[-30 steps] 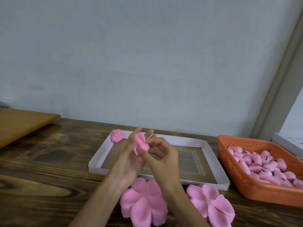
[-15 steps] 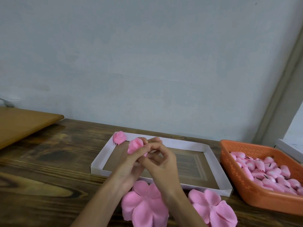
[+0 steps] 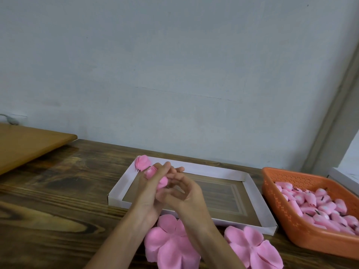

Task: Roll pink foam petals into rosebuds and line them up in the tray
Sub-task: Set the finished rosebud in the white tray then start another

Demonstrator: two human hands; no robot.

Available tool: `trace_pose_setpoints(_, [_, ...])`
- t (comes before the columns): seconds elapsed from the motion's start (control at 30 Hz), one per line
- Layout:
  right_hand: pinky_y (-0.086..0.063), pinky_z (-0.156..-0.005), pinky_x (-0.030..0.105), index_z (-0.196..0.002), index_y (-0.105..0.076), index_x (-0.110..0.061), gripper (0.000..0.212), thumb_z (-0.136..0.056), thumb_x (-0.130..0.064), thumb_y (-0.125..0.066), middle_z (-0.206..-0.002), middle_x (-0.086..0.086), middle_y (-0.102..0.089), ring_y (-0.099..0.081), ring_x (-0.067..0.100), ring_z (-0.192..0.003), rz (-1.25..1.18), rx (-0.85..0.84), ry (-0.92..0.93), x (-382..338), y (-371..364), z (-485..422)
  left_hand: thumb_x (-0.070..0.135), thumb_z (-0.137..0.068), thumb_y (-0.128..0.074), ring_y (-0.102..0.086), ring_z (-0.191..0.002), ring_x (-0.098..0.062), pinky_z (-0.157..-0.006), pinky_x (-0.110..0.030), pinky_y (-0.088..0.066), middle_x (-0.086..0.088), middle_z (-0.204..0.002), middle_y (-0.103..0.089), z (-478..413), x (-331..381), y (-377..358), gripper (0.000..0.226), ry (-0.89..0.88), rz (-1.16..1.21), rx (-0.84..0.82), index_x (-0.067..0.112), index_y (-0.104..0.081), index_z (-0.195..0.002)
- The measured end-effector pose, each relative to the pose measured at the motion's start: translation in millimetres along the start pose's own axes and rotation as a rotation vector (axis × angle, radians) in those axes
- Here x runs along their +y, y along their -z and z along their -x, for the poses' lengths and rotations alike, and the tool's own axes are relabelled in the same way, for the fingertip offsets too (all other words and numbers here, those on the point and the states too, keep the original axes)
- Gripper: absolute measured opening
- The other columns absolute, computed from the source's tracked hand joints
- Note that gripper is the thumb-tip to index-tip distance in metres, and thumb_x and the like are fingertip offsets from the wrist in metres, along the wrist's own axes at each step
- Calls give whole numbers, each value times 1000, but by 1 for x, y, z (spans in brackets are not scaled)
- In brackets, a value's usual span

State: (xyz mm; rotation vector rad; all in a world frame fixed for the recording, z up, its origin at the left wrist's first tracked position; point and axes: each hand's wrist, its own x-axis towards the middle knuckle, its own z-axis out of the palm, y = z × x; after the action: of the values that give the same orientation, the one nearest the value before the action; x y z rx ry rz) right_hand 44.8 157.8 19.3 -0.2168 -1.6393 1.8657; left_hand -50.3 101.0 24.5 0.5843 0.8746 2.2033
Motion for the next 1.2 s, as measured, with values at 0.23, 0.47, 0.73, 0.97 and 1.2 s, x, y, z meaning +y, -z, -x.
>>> trace_pose_setpoints(0.23, [-63,-80,40,-110,-73,-24,29,-85,-12,-80,-99,1,-78,-76,24,-87,278,171,204,12,-5,2,42,-59,-97,-74,-109,-27,-77,-38,-61,-9,-88,-66,0,2,1,51,40,6,-47,10,-62,-79])
trace_pose_setpoints(0.47, [-59,-74,32,-100,-75,-15,12,-88,-18,-74,-91,6,-78,-73,20,-81,166,106,155,8,-6,0,61,-45,-97,-70,-94,-26,-91,-46,-36,-17,-117,-75,3,5,0,56,138,-76,-104,19,-79,-78])
trace_pose_setpoints(0.73, [-60,-74,29,-106,-70,-31,24,-83,-31,-78,-94,-8,-76,-73,13,-83,403,135,234,5,-6,6,56,-52,-98,-74,-104,-27,-70,-38,-59,-18,-108,-67,0,3,1,63,104,22,-58,9,-62,-74])
trace_pose_setpoints(0.97, [-60,-85,33,-106,-65,-35,33,-82,-16,-78,-99,-19,-74,-73,12,-94,585,207,427,12,-8,8,45,-61,-94,-75,-107,-25,-65,-26,-61,-19,-105,-74,-1,-4,2,46,115,53,9,8,-77,-84])
trace_pose_setpoints(1.2, [-61,-75,28,-98,-68,-30,25,-84,-12,-77,-93,-4,-76,-75,18,-84,303,138,271,4,-9,5,52,-49,-98,-70,-72,-21,-57,-30,-55,-11,-88,-73,2,-2,0,62,113,-50,-49,10,-77,-90])
